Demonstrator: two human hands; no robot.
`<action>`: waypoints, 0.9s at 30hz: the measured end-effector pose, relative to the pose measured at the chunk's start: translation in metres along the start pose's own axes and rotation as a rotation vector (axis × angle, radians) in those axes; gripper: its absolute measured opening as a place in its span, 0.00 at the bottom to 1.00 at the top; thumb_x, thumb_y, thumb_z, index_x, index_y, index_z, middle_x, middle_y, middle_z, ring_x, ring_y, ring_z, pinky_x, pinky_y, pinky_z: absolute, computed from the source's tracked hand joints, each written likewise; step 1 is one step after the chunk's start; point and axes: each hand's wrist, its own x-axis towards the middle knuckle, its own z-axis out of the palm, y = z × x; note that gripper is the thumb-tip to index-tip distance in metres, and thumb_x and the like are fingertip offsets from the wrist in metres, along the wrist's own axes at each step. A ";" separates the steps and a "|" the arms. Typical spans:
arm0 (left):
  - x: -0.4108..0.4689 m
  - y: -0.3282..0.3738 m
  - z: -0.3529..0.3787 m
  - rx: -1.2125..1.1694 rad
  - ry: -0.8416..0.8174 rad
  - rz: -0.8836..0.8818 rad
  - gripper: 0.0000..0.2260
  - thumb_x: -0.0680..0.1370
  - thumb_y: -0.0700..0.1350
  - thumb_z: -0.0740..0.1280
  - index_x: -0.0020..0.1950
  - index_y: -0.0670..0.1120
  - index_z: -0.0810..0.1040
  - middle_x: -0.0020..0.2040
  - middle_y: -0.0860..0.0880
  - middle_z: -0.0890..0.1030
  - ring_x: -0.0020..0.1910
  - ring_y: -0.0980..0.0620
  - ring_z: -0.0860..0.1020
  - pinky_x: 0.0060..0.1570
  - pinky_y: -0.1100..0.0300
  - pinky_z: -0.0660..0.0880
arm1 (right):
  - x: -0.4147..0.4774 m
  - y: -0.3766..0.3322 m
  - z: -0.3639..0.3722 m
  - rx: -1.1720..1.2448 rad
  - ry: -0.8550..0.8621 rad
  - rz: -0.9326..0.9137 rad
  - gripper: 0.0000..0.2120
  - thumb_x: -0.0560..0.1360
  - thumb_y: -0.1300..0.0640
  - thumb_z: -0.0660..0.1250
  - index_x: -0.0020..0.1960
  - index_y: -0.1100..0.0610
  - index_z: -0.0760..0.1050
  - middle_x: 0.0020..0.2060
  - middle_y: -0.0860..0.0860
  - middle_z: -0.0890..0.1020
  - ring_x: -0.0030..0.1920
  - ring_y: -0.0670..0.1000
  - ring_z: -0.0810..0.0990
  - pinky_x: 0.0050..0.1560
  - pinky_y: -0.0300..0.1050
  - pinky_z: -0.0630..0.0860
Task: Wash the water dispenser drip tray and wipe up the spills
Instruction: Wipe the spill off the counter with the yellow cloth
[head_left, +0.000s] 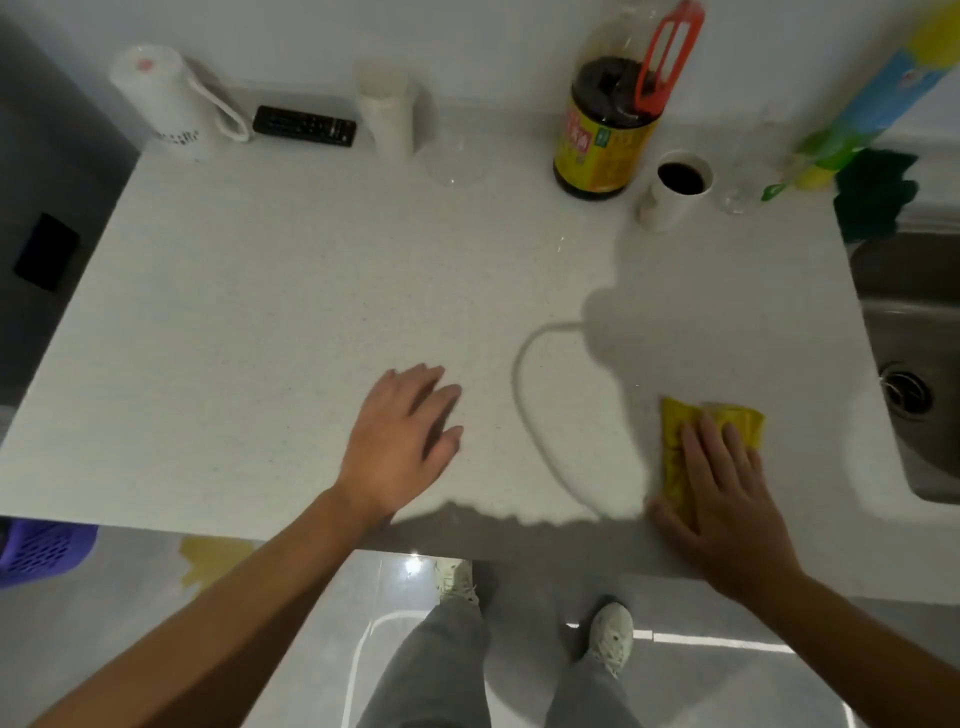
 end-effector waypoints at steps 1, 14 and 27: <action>-0.007 -0.017 -0.006 0.032 -0.005 -0.019 0.22 0.83 0.54 0.66 0.74 0.45 0.76 0.75 0.42 0.73 0.74 0.41 0.71 0.77 0.39 0.63 | 0.001 -0.009 0.006 0.007 0.034 0.032 0.43 0.79 0.29 0.49 0.84 0.55 0.50 0.83 0.55 0.53 0.83 0.59 0.47 0.80 0.63 0.50; -0.016 -0.025 -0.010 0.042 -0.016 -0.046 0.18 0.81 0.50 0.66 0.69 0.45 0.77 0.68 0.43 0.77 0.66 0.42 0.75 0.68 0.42 0.73 | 0.069 -0.200 0.003 -0.027 0.138 0.060 0.18 0.77 0.43 0.68 0.59 0.54 0.76 0.50 0.57 0.79 0.48 0.63 0.75 0.46 0.55 0.73; -0.097 -0.009 -0.065 -0.116 -0.239 -0.277 0.11 0.82 0.46 0.65 0.63 0.52 0.79 0.64 0.51 0.80 0.63 0.47 0.78 0.58 0.54 0.77 | 0.040 -0.214 -0.014 0.190 -0.079 0.204 0.17 0.77 0.40 0.63 0.56 0.53 0.73 0.51 0.57 0.82 0.53 0.62 0.81 0.47 0.49 0.75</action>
